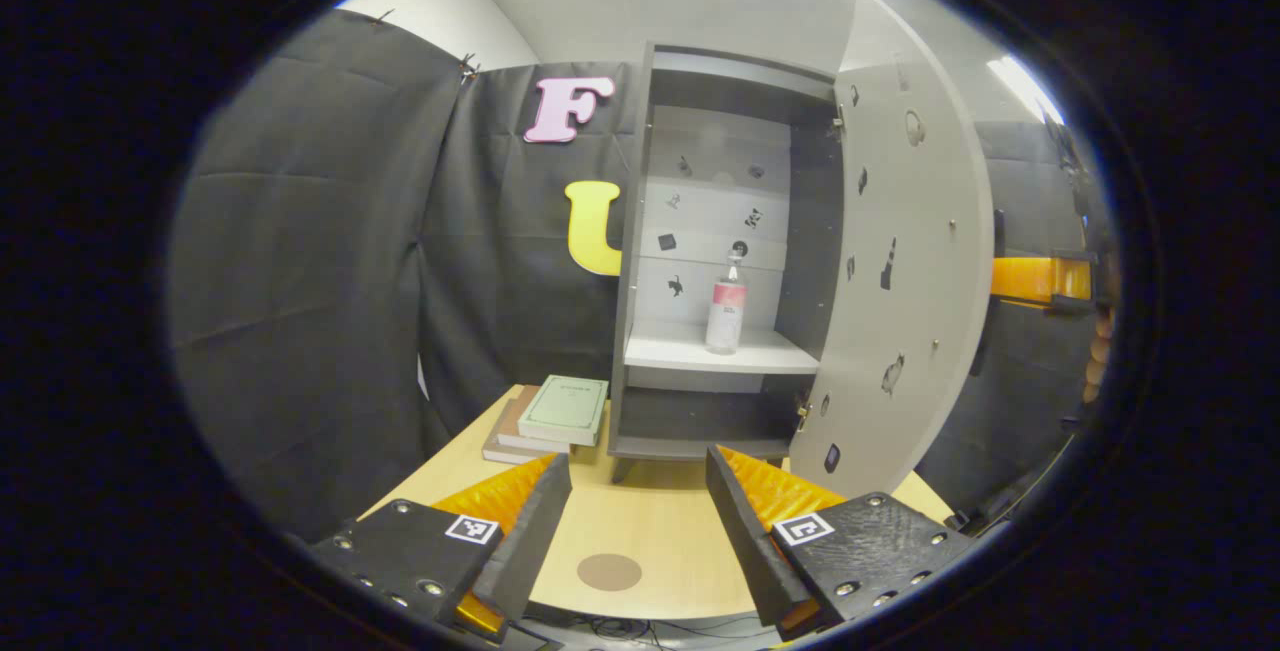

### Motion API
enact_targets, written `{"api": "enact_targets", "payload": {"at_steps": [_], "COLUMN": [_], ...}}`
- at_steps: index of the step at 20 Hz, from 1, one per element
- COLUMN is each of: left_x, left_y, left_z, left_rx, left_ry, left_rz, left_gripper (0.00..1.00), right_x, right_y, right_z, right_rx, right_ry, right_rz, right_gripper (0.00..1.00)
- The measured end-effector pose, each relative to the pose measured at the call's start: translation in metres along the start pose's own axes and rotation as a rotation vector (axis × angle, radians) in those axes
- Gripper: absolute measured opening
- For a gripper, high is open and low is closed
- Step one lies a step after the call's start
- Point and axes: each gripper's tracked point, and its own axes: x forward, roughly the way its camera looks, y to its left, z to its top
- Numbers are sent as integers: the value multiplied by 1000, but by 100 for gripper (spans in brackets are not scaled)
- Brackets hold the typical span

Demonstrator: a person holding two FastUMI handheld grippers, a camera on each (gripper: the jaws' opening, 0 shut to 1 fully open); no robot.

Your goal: Open the cabinet door with the right hand, grasp the bottle in the cabinet with the left hand and place it on the coaster, then close the cabinet door with the right hand.

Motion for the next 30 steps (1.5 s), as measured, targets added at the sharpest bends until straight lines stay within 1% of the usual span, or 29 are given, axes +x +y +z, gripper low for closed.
{"api": "enact_targets", "payload": {"at_steps": [1, 2, 4, 5, 6, 8, 9, 10, 11, 12, 13, 15, 16, 17, 18, 19, 20, 21, 25, 26, 27, 28, 30], "left_x": [6, 11, 23, 28, 30, 35, 38, 41, 43, 47, 50, 56, 60, 64, 68, 73, 80, 87, 119, 128, 136, 144, 160], "left_y": [-5, -9, -18, -23, -26, -36, -40, -42, -44, -45, -45, -45, -44, -42, -40, -37, -34, -29, -12, -10, -8, -5, -8], "left_z": [1, -1, -2, -5, -4, 1, 1, 3, 5, 6, 7, 10, 14, 16, 19, 24, 28, 31, 51, 56, 61, 65, 75], "left_rx": [6, 8, 7, 5, 4, 4, 9, 13, 16, 19, 21, 18, 14, 12, 11, 13, 19, 25, 33, 31, 27, 22, 8], "left_ry": [0, 1, 6, 11, 12, 4, 2, -2, -6, -7, -9, -12, -15, -15, -17, -20, -23, -27, -41, -42, -39, -40, -50], "left_rz": [-12, -22, -47, -58, -68, -91, -98, -103, -106, -111, -112, -117, -119, -120, -122, -123, -122, -119, -128, -137, -145, -152, -191], "left_gripper": [82, 82, 82, 82, 82, 82, 82, 82, 82, 82, 82, 82, 82, 82, 82, 82, 82, 82, 82, 82, 82, 82, 82], "right_x": [-4, -8, -21, -26, -29, -34, -37, -37, -38, -39, -38, -36, -37, -38, -39, -42, -45, -49, -66, -74, -83, -89, -98], "right_y": [-9, -16, -35, -44, -53, -71, -79, -87, -91, -87, -85, -89, -90, -90, -89, -88, -89, -90, -87, -88, -94, -96, -109], "right_z": [1, 2, 2, 2, 3, 4, 6, 4, 4, 1, 1, 2, 1, 1, -1, -1, -2, -2, -2, -1, 0, -1, -5], "right_rx": [9, 15, 17, 21, 21, 32, 43, 52, 66, 88, 109, 126, 119, 115, 115, 117, 117, 114, 75, 77, 88, 106, 139], "right_ry": [-6, -17, -24, -25, -30, -40, -47, -54, -60, -65, -72, -86, -87, -86, -84, -82, -82, -81, -106, -121, -132, -136, -141], "right_rz": [-20, -39, -75, -94, -114, -154, -173, -186, -185, -173, -158, -163, -175, -181, -182, -187, -195, -203, -211, -232, -263, -298, -383], "right_gripper": [6, 10, 10, 10, 6, 5, 9, 9, 7, 7, 12, 6, 9, 9, 12, 5, 5, 9, 9, 8, 2, 3, 3]}}
